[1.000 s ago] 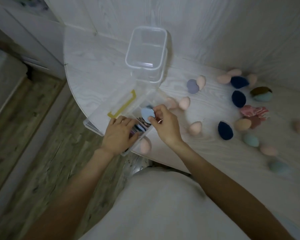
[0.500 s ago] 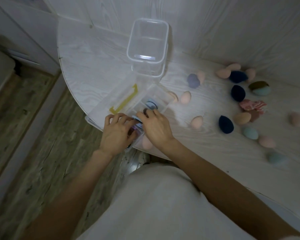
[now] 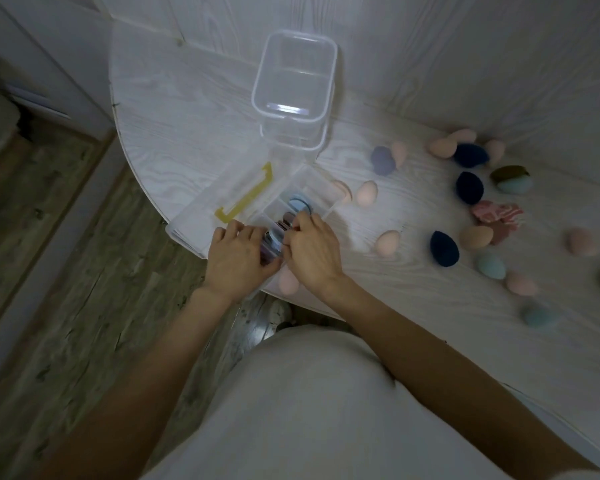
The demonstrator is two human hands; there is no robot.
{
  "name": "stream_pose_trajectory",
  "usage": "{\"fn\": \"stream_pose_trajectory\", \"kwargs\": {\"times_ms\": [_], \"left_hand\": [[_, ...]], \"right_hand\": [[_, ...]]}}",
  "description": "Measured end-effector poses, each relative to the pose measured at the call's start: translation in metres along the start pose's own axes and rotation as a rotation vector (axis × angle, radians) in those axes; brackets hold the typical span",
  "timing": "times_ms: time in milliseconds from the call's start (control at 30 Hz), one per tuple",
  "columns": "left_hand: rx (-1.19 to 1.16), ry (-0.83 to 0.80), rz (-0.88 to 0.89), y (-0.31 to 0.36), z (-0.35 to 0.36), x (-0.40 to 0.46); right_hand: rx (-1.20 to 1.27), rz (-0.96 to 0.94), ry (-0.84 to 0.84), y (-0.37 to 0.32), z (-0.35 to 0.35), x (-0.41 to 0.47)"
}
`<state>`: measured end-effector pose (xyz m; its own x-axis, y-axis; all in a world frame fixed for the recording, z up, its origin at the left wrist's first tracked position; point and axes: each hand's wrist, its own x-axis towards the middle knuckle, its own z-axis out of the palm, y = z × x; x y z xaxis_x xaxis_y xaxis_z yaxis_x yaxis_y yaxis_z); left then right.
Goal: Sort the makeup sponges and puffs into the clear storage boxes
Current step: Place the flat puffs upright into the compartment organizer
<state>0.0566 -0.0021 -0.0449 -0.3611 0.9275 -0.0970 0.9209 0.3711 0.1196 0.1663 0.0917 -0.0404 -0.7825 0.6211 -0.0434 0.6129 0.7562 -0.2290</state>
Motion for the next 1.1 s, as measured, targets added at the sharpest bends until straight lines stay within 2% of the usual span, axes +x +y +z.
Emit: {"fn": "stream_pose_trajectory", "kwargs": {"times_ms": [100, 267, 333, 500, 633, 733, 800, 900, 1000, 1100], "left_hand": [[-0.066, 0.009, -0.038, 0.001, 0.002, 0.000], [-0.219, 0.030, -0.115, 0.006, 0.004, -0.001], [-0.216, 0.021, -0.112, 0.006, 0.004, -0.001], [-0.177, 0.047, -0.103, 0.002, 0.001, -0.003], [-0.173, 0.058, -0.089, 0.003, 0.002, -0.005], [-0.159, 0.044, -0.083, 0.004, 0.000, -0.006], [-0.184, 0.069, -0.073, 0.009, -0.004, -0.007], [-0.305, 0.151, -0.014, 0.025, -0.012, -0.005], [-0.476, 0.210, 0.138, 0.056, -0.018, 0.004], [-0.605, 0.227, 0.298, 0.097, -0.018, 0.019]], "right_hand": [[0.063, -0.028, 0.073, -0.004, 0.002, 0.007], [0.027, -0.065, 0.031, -0.005, 0.000, 0.012], [0.032, -0.075, 0.019, -0.006, 0.000, 0.012], [0.040, -0.183, 0.140, 0.001, -0.002, 0.007], [-0.020, -0.181, 0.087, -0.001, 0.004, 0.013], [0.087, -0.106, 0.036, -0.001, 0.007, 0.015], [0.166, -0.130, 0.043, 0.006, 0.005, 0.008], [0.271, -0.158, 0.058, 0.025, -0.011, -0.007], [0.365, -0.125, 0.106, 0.059, -0.034, -0.030], [0.385, -0.002, 0.187, 0.107, -0.051, -0.060]]}}
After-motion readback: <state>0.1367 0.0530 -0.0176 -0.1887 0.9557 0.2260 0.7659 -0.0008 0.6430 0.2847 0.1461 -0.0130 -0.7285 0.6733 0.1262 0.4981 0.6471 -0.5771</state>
